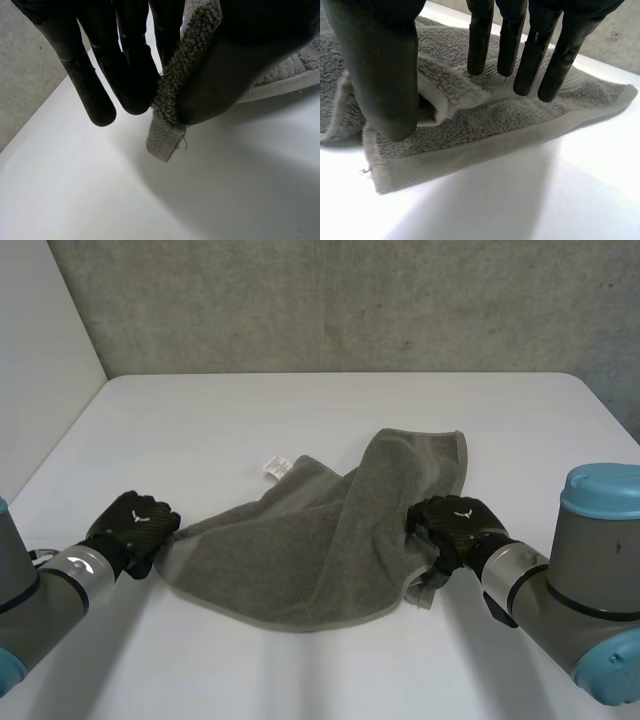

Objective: Fold the towel.

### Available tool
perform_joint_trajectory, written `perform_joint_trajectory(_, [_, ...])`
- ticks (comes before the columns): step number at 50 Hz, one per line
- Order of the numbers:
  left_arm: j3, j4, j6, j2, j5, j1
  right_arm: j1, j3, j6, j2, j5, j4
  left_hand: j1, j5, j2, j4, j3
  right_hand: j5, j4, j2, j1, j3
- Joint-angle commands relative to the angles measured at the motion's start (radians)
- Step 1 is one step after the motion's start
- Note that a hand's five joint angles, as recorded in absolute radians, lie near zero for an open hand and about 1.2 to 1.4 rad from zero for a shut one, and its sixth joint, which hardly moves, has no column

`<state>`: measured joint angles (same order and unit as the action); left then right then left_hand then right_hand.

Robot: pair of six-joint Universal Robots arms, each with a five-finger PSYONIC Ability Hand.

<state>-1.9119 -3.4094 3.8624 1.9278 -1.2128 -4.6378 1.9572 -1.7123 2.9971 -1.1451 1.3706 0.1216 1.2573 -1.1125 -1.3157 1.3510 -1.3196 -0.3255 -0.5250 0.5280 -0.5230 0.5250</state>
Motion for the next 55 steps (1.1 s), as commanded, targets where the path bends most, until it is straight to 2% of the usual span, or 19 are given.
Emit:
perform_joint_trajectory(1, [0.001,0.027,-0.001,-0.038,0.001,0.001,-0.001,0.016,0.094,-0.007,-0.013,-0.045,0.139,-0.109,-0.081,0.045,-0.077,-0.011,0.014,-0.017,0.012,-0.014])
perform_joint_trajectory(7, [0.002,0.033,0.000,-0.049,0.001,-0.010,0.002,0.031,0.144,0.013,-0.031,-0.042,0.139,-0.109,-0.081,0.045,-0.077,-0.228,-0.203,0.200,-0.205,0.203])
perform_joint_trajectory(9, [0.005,0.041,0.000,-0.059,-0.001,-0.015,0.002,0.046,0.155,0.044,-0.053,-0.042,0.139,-0.109,-0.081,0.045,-0.077,-0.532,-0.507,0.504,-0.509,0.507])
perform_joint_trajectory(10, [0.005,0.041,0.000,-0.059,-0.001,-0.015,0.002,0.046,0.155,0.044,-0.053,-0.042,0.139,-0.109,-0.081,0.045,-0.077,-0.533,-0.508,0.505,-0.510,0.508])
perform_joint_trajectory(12, [0.017,0.056,-0.001,-0.070,-0.001,-0.024,0.000,0.075,0.145,0.050,-0.054,-0.045,0.139,-0.109,-0.081,0.045,-0.077,-0.895,-0.870,0.867,-0.872,0.870])
perform_joint_trajectory(18, [0.086,0.101,-0.067,-0.124,-0.001,-0.029,-0.009,0.177,0.123,0.015,-0.047,-0.053,0.139,-0.109,-0.081,0.045,-0.077,-0.896,-0.871,0.868,-0.873,0.871])
perform_joint_trajectory(21, [0.206,0.134,-0.178,-0.150,-0.002,-0.019,-0.011,0.319,0.063,-0.019,-0.053,-0.069,0.139,-0.109,-0.081,0.045,-0.077,-0.896,-0.871,0.868,-0.873,0.871])
perform_joint_trajectory(23, [0.395,0.159,-0.315,-0.144,-0.014,-0.016,-0.006,0.547,-0.036,0.002,-0.036,-0.115,0.139,-0.109,-0.081,0.045,-0.077,-0.896,-0.871,0.868,-0.873,0.871])
perform_joint_trajectory(24, [0.396,0.159,-0.316,-0.144,-0.014,-0.016,-0.006,0.548,-0.037,0.002,-0.036,-0.115,0.139,-0.109,-0.081,0.045,-0.077,-0.896,-0.871,0.868,-0.873,0.871])
perform_joint_trajectory(25, [0.512,0.173,-0.383,-0.130,-0.045,-0.015,-0.001,0.685,-0.090,0.045,-0.027,-0.128,0.139,-0.109,-0.081,0.045,-0.077,-0.896,-0.871,0.868,-0.873,0.871])
perform_joint_trajectory(26, [0.513,0.173,-0.383,-0.130,-0.045,-0.015,-0.001,0.686,-0.090,0.045,-0.027,-0.128,0.139,-0.109,-0.081,0.045,-0.077,-0.896,-0.871,0.868,-0.873,0.871])
perform_joint_trajectory(28, [0.768,0.202,-0.498,-0.046,-0.147,-0.010,0.009,0.984,-0.209,0.143,0.008,-0.128,0.139,-0.109,-0.081,0.045,-0.077,-0.896,-0.871,0.868,-0.873,0.871])
perform_joint_trajectory(29, [0.769,0.202,-0.498,-0.046,-0.148,-0.010,0.009,0.985,-0.210,0.143,0.008,-0.128,0.139,-0.109,-0.081,0.045,-0.077,-0.896,-0.871,0.868,-0.873,0.871])
perform_joint_trajectory(31, [1.019,0.246,-0.579,0.019,-0.236,0.039,0.032,1.236,-0.318,0.208,0.050,-0.114,0.139,-0.109,-0.081,0.045,-0.077,-0.896,-0.871,0.868,-0.873,0.871])
perform_joint_trajectory(36, [1.209,0.257,-0.626,0.037,-0.263,0.099,0.055,1.431,-0.349,0.248,0.082,-0.065,0.139,-0.109,-0.081,0.045,-0.077,-0.896,-0.871,0.868,-0.873,0.871])
perform_joint_trajectory(40, [1.214,0.242,-0.636,0.036,-0.263,0.094,0.058,1.435,-0.360,0.245,0.077,-0.096,0.139,-0.109,-0.081,0.045,-0.077,-0.896,-0.871,0.868,-0.873,0.871])
perform_joint_trajectory(45, [1.126,0.265,-0.633,0.037,-0.258,0.093,0.068,1.359,-0.386,0.245,0.045,-0.293,0.139,-0.109,-0.081,0.045,-0.077,-0.896,-0.871,0.868,-0.873,0.871])
perform_joint_trajectory(50, [0.819,0.309,-0.617,0.019,-0.209,0.079,0.068,1.158,-0.542,0.210,-0.033,-0.534,0.139,-0.109,-0.081,0.045,-0.077,-0.896,-0.871,0.868,-0.873,0.871])
perform_joint_trajectory(55, [0.613,0.315,-0.548,-0.071,-0.139,0.062,0.063,0.992,-0.561,0.113,-0.045,-0.568,0.139,-0.109,-0.081,0.045,-0.077,-0.896,-0.871,0.868,-0.873,0.871])
